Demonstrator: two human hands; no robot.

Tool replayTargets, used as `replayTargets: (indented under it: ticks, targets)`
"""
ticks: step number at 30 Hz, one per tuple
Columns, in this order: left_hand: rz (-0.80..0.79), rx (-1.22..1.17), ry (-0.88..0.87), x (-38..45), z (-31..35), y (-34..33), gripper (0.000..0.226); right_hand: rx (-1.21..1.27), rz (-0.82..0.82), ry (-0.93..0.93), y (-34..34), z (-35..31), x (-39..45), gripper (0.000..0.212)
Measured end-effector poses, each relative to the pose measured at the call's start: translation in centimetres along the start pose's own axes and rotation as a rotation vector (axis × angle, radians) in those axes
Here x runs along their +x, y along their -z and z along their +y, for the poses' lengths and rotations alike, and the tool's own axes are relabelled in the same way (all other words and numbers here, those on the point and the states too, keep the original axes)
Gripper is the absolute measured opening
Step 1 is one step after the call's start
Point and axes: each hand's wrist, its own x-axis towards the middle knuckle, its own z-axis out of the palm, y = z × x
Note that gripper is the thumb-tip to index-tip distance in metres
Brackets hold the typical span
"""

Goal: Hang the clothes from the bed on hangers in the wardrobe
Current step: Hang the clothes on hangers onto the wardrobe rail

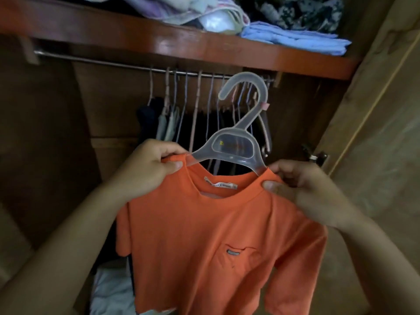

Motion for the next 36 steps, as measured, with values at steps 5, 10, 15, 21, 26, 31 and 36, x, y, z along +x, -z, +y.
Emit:
replayTargets:
  ticks: [5,10,15,21,26,31,36]
  targets:
    - [0.115,0.034,0.065,-1.8,-0.4,2.5,0.031,0.031,-0.123,0.069,-1.7,-0.3,3.9,0.010]
    - [0.198,0.105,0.145,-3.4,-0.9,4.4,0.032,0.079,-0.245,0.145,-3.9,-1.1,6.6,0.019]
    - [0.288,0.184,0.200,-4.0,-2.3,5.6,0.032,0.119,-0.388,0.167,-6.7,-1.9,8.9,0.022]
    - [0.405,0.277,0.276,-3.2,-5.1,8.9,0.032,0.268,-0.608,0.089,-10.8,-4.6,11.3,0.016]
    - [0.416,0.383,0.289,-1.1,-7.8,11.0,0.027,0.391,-0.697,-0.010,-14.7,-6.8,13.3,0.022]
    - [0.442,0.425,0.336,0.7,-10.6,12.9,0.033,0.503,-0.663,-0.093,-18.5,-7.9,15.3,0.026]
    - [0.530,0.387,0.379,1.0,-12.2,13.9,0.028,0.584,-0.605,-0.157,-22.1,-8.3,17.6,0.029]
